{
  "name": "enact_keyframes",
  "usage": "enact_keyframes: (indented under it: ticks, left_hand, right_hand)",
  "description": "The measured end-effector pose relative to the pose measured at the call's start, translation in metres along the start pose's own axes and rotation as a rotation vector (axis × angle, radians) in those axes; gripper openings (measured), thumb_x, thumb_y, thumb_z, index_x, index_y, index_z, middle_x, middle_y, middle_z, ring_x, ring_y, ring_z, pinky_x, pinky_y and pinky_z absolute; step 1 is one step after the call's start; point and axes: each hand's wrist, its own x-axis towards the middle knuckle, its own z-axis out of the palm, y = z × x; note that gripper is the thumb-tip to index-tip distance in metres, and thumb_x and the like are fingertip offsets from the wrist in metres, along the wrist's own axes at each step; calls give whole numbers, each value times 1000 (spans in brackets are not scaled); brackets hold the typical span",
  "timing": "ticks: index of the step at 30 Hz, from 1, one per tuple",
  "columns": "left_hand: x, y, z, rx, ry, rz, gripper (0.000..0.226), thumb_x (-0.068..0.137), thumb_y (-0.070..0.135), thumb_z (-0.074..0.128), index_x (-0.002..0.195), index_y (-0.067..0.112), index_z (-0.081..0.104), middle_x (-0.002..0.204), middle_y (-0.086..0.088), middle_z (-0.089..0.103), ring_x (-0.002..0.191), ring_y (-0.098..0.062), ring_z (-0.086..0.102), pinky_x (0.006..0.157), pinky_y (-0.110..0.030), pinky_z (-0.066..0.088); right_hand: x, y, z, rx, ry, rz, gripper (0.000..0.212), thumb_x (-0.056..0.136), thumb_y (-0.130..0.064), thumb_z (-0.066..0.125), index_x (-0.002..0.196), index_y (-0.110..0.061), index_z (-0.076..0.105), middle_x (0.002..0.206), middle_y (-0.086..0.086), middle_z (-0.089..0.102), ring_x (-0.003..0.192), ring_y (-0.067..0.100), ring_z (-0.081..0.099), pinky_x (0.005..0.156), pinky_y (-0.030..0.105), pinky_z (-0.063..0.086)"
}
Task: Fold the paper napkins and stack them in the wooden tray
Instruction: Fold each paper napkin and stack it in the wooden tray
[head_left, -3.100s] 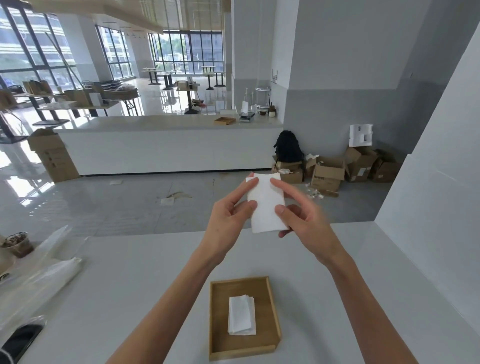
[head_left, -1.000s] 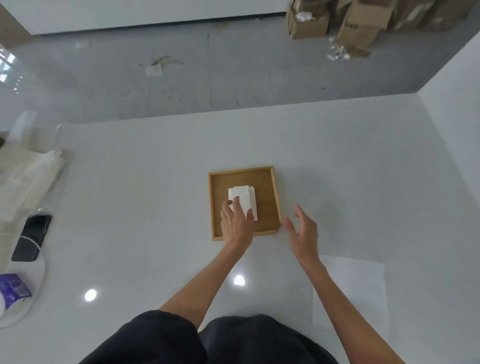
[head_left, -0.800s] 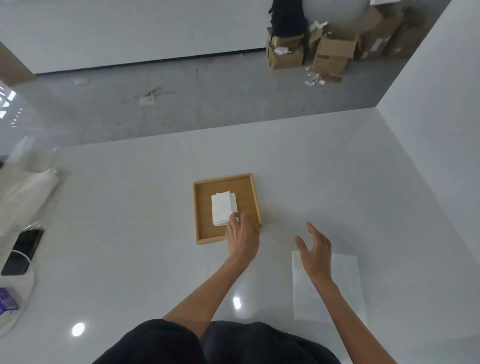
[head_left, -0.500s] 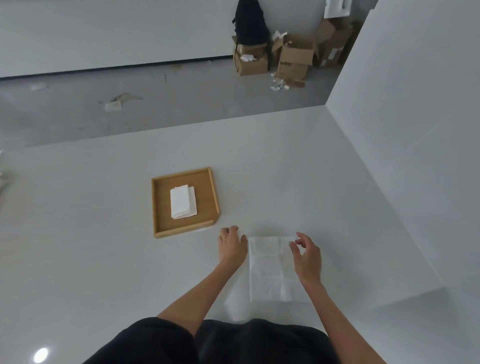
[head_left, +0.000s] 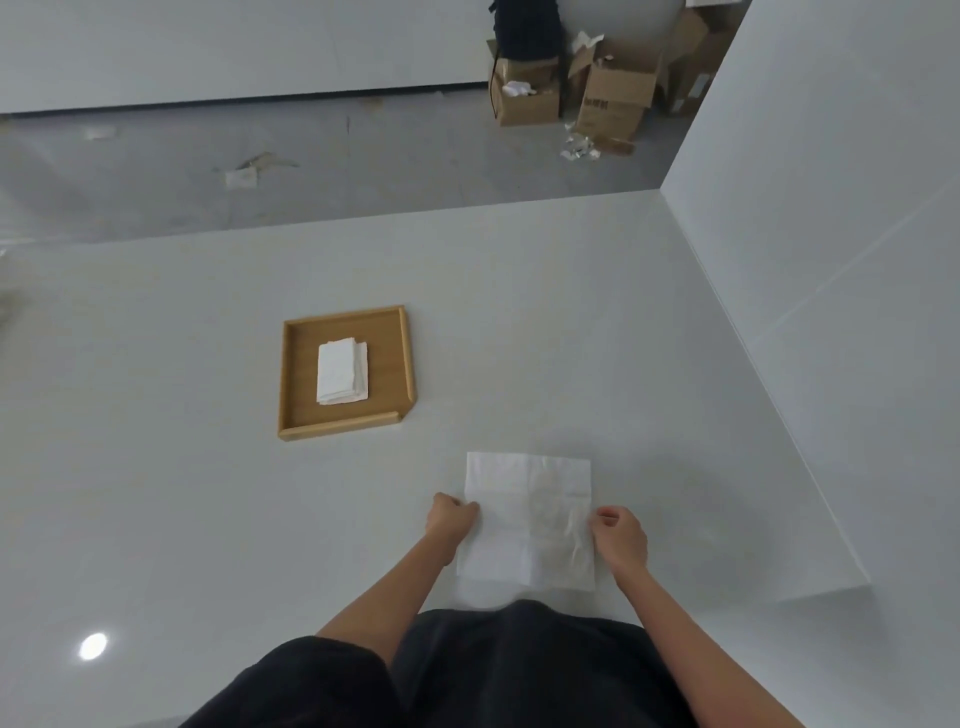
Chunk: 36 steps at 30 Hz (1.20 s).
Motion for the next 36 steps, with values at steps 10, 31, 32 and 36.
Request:
enact_keyframes:
  ticks: [10, 31, 32, 36]
  left_hand:
    - [14, 38, 7, -153, -91, 92, 28, 92, 20, 65, 112, 2, 61, 112, -13, 68, 99, -28, 68, 86, -38, 58]
    - [-62, 182, -70, 25, -443, 758, 91, 74, 31, 86, 150, 32, 37, 149, 12, 49, 136, -13, 50, 109, -33, 46]
    - [-76, 196, -77, 45, -418, 798, 70, 77, 27, 84, 140, 31, 53, 142, 9, 57, 129, -13, 56, 105, -30, 49]
    - [-131, 238, -101, -14, -286, 932, 23, 88, 20, 75, 111, 21, 72, 111, 0, 76, 104, -15, 72, 88, -28, 57]
  right_hand:
    - [40, -44, 9, 18, -126, -128, 19, 93, -18, 63, 111, -10, 63, 109, 8, 68, 92, 18, 61, 82, 30, 50]
    - [-35, -260, -142, -491, -462, -1043, 47, 102, -8, 36, 114, -34, 73, 106, -32, 57, 105, 3, 53, 95, 23, 41]
    - [-44, -273, -153, -501, -477, -1063, 46, 102, -8, 36, 114, -34, 73, 104, -34, 55, 104, 1, 52, 94, 20, 40]
    - [-72, -316, -199, -400, -291, -1224, 42, 104, -14, 41, 127, -43, 61, 114, -24, 58, 101, -6, 50, 89, 9, 38]
